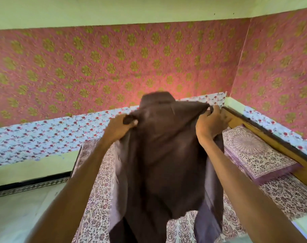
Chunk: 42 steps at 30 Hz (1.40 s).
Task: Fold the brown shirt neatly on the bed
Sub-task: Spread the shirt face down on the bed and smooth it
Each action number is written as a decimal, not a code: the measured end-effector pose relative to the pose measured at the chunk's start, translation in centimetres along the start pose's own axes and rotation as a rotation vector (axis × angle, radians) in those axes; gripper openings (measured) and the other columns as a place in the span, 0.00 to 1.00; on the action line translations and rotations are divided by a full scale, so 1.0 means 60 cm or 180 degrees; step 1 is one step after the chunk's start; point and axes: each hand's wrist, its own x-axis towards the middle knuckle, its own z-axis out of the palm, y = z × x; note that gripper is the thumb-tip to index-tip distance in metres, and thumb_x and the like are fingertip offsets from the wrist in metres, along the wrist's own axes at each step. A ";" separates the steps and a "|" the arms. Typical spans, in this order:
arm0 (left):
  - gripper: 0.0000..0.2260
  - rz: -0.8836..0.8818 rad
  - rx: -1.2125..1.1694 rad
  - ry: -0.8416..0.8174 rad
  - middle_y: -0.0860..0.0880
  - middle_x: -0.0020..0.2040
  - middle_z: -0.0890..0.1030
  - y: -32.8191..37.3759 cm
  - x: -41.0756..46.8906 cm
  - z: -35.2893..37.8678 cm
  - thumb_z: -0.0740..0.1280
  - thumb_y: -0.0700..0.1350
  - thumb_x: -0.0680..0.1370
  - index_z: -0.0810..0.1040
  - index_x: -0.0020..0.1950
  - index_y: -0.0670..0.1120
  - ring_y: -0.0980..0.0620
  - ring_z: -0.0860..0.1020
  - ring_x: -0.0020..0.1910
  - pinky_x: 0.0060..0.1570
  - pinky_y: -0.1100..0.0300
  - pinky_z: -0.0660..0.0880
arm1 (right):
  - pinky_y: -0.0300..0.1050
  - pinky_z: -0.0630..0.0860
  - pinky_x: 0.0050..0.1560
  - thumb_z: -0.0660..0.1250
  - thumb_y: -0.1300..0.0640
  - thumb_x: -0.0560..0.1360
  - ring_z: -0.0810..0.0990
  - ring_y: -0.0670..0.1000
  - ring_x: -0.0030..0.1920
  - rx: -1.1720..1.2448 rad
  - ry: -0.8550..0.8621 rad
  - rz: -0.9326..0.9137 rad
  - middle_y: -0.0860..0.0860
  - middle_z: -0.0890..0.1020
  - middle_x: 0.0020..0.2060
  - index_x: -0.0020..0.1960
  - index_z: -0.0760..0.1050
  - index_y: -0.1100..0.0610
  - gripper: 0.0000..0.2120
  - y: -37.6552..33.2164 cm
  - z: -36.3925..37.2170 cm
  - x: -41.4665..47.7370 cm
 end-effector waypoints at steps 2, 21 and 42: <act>0.14 -0.0363 0.0576 -0.0179 0.46 0.42 0.81 -0.057 -0.007 0.038 0.73 0.58 0.71 0.78 0.42 0.49 0.44 0.80 0.47 0.42 0.54 0.72 | 0.58 0.63 0.64 0.58 0.60 0.79 0.64 0.63 0.68 -0.0289 -0.0352 0.0186 0.60 0.74 0.65 0.63 0.76 0.59 0.14 0.037 0.027 -0.014; 0.04 -0.1030 -0.0062 -0.1062 0.47 0.36 0.78 -0.403 0.143 0.381 0.63 0.46 0.81 0.71 0.50 0.46 0.46 0.76 0.35 0.32 0.58 0.70 | 0.60 0.61 0.64 0.61 0.61 0.77 0.67 0.63 0.65 -0.1819 -0.0990 0.0574 0.58 0.75 0.63 0.59 0.76 0.57 0.12 0.285 0.421 -0.047; 0.23 -0.1349 0.0068 -0.2870 0.51 0.33 0.72 -0.813 0.358 0.845 0.63 0.67 0.70 0.75 0.40 0.46 0.52 0.71 0.35 0.32 0.65 0.63 | 0.48 0.69 0.37 0.57 0.61 0.81 0.81 0.60 0.49 -0.1936 -0.1723 0.0743 0.58 0.82 0.53 0.58 0.78 0.57 0.12 0.741 0.956 -0.157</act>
